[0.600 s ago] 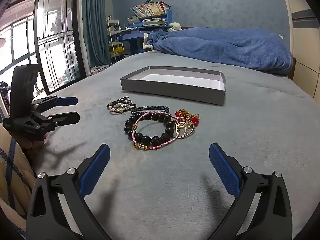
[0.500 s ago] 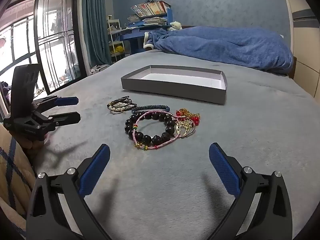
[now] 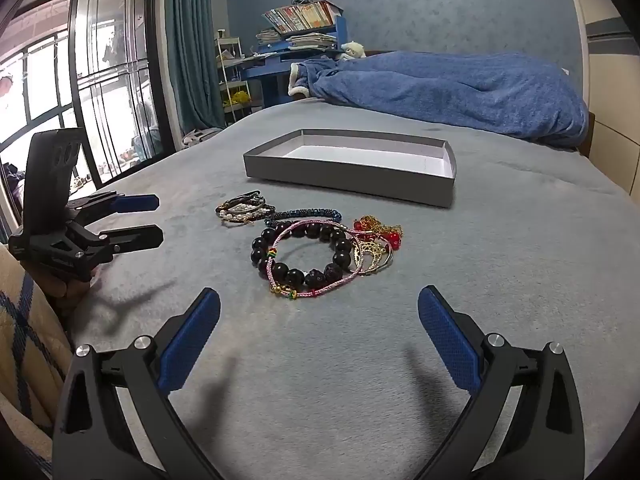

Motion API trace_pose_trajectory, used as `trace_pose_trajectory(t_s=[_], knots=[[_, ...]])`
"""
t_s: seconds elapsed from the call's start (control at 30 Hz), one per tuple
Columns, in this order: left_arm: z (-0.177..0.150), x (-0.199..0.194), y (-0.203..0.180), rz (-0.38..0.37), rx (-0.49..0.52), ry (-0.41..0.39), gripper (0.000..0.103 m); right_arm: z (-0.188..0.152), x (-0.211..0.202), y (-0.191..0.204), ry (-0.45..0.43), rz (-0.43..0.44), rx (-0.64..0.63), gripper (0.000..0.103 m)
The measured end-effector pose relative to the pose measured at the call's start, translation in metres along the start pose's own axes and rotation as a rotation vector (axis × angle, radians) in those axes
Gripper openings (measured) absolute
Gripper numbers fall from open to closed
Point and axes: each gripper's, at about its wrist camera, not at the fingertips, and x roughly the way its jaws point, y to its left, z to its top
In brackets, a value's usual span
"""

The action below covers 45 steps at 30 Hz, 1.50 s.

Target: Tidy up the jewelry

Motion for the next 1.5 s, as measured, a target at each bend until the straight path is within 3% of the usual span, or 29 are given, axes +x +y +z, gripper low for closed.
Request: trace_pose_trajectory(t_s=[1.5], knots=[[0.0019,-0.0005,0.0002,-0.001,0.000,0.004,0.098,0.0006,0.0026,-0.0063,0.005,0.005,0.006,0.098]])
